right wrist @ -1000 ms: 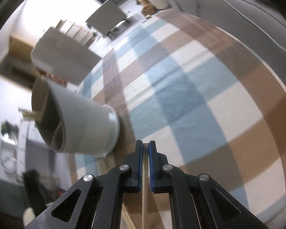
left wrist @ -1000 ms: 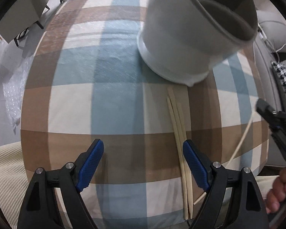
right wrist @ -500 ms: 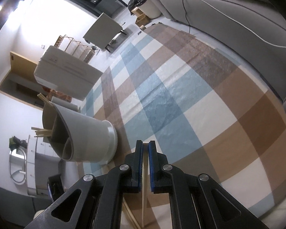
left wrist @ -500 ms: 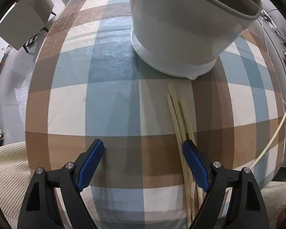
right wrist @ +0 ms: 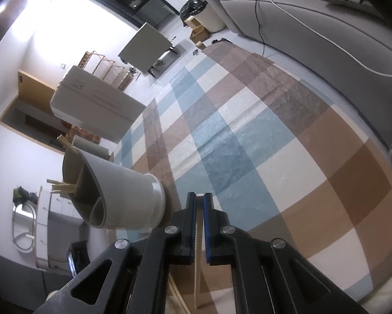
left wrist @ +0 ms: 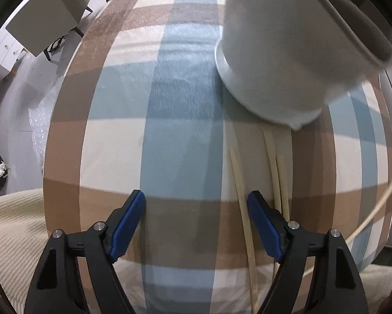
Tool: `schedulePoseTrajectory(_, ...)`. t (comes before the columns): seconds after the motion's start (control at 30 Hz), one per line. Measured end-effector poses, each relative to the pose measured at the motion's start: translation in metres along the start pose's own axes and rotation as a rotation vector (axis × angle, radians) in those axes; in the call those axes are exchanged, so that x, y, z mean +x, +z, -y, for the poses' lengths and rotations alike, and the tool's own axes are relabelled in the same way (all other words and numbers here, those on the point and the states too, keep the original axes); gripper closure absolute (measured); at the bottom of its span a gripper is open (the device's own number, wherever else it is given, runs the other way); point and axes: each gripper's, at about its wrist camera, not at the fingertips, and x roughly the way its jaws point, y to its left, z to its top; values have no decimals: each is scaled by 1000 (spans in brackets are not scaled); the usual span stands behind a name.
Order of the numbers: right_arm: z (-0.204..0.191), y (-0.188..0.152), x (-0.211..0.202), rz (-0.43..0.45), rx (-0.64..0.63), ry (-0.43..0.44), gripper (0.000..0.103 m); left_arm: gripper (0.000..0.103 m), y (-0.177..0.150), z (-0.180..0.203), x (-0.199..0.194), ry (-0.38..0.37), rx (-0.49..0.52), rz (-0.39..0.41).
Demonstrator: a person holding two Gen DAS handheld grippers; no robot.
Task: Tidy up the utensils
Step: 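Close the right gripper on a chopstick while the left gripper closes on another, then lift both held chopsticks up toward the white holder opening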
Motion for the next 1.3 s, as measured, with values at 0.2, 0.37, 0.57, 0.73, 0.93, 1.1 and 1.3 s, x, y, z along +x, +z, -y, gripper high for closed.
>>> schedulePoseTrajectory(0.2,2,2,6,-19,1,-12,103,66,13,12,-4,-8,18,53)
schedulePoseTrajectory(0.37,3,1,19,-66,-4,-28,103,101,9,22,-8,-39,61,66)
schedulePoseTrajectory(0.57,-30,-15,50,-237,-269,-115,100,103,11,-2,-18,-110,-22,91)
schedulePoseTrajectory(0.73,-76,-39,66,-371,-661,-119,93,103,11,-25,-42,-189,-71,159)
schedulePoseTrajectory(0.93,-103,-97,67,-568,-1217,-64,83,103,4,-41,-69,-264,-83,224)
schedulePoseTrajectory(1.1,-101,-147,73,-708,-1581,-50,66,103,4,-49,-81,-303,-72,264)
schedulePoseTrajectory(1.3,-110,-180,90,-794,-1882,-51,66,103,13,-58,-85,-316,-70,281)
